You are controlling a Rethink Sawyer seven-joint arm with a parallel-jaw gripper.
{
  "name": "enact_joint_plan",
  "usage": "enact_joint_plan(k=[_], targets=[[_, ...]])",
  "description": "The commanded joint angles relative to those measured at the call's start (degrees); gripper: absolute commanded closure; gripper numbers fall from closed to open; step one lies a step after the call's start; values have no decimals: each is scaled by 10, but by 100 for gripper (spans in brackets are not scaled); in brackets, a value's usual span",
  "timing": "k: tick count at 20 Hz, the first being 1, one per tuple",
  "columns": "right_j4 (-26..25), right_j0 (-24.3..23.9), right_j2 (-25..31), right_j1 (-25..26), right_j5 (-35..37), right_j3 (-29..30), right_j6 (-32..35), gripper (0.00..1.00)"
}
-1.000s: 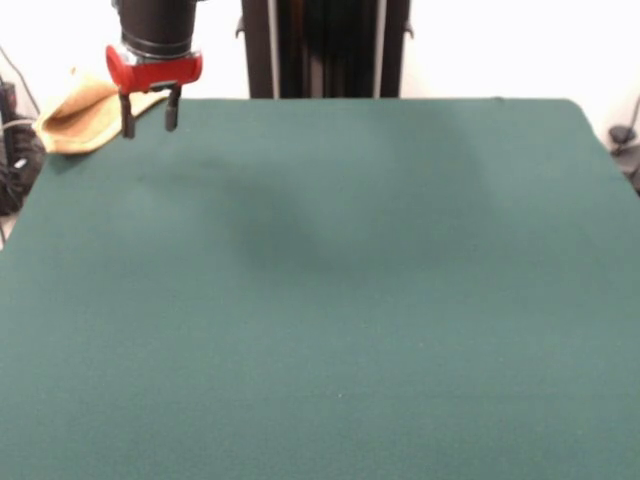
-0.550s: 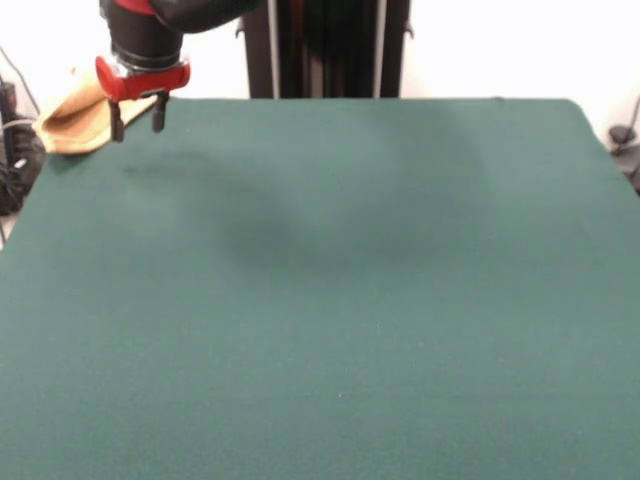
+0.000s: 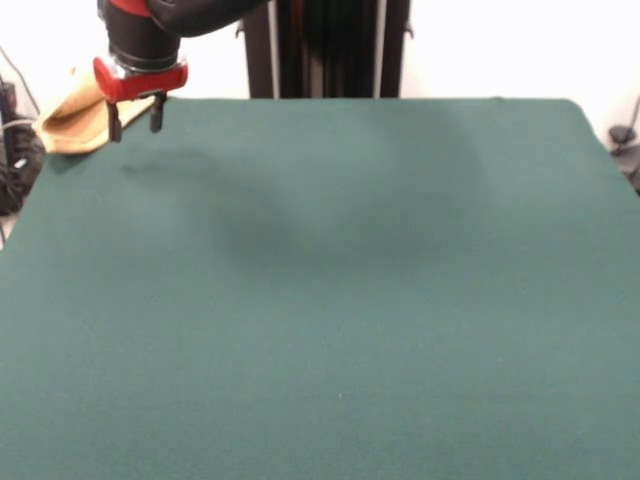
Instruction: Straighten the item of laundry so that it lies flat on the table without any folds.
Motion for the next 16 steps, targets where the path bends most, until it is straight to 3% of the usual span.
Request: enact_joint_plan(k=[1, 7, 16], targets=[[4, -7, 25, -5, 14, -52, 120, 0], [6, -28, 51, -40, -3, -39, 63, 0], [-29, -45, 65, -15, 0, -60, 54, 0]])
